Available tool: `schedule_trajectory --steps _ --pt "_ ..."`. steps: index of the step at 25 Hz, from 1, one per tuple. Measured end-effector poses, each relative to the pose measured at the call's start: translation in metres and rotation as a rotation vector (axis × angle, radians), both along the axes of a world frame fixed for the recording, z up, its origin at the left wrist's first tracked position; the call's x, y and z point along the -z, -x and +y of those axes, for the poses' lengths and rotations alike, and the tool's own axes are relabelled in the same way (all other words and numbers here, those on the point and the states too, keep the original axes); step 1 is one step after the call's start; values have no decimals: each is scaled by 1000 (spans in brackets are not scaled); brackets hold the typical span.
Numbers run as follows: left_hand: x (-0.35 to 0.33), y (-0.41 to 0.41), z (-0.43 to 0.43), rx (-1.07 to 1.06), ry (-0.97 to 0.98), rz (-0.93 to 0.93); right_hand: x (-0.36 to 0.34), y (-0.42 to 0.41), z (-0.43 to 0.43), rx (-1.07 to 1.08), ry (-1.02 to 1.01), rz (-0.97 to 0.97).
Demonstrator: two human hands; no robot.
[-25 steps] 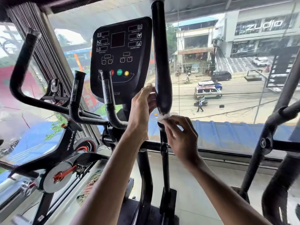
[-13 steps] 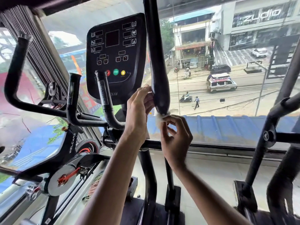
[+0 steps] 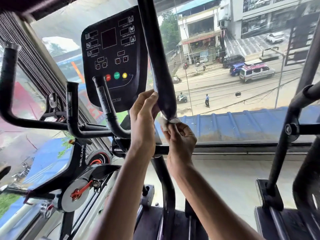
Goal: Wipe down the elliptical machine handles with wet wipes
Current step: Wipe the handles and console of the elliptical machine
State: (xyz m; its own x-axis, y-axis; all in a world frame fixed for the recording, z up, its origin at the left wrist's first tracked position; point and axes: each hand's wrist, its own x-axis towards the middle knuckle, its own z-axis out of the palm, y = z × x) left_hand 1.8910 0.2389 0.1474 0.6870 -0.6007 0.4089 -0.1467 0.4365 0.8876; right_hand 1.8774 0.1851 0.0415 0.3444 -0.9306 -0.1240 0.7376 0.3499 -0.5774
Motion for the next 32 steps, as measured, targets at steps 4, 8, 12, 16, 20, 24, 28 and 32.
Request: schedule_trajectory --steps 4,8,12,16,20,24,28,32 --pt "6 4 1 -36 -11 -41 2 0 -20 14 -103 25" --pt "17 -1 0 -143 -2 -53 4 9 -8 17 36 -4" --pt "24 2 -1 -152 -55 -48 18 -15 -30 21 -116 32" --pt "23 3 1 -172 -119 -89 28 -24 -42 12 -211 47" --pt "26 3 -1 -189 -105 -121 27 -20 -22 -8 -126 -15" --pt "27 3 -2 -175 -121 -145 38 -34 -50 14 -255 20" --pt "26 3 -2 -176 -116 -133 44 -41 -56 22 -240 57" --pt "23 0 -1 -156 -106 -134 47 -46 -56 36 -207 87"
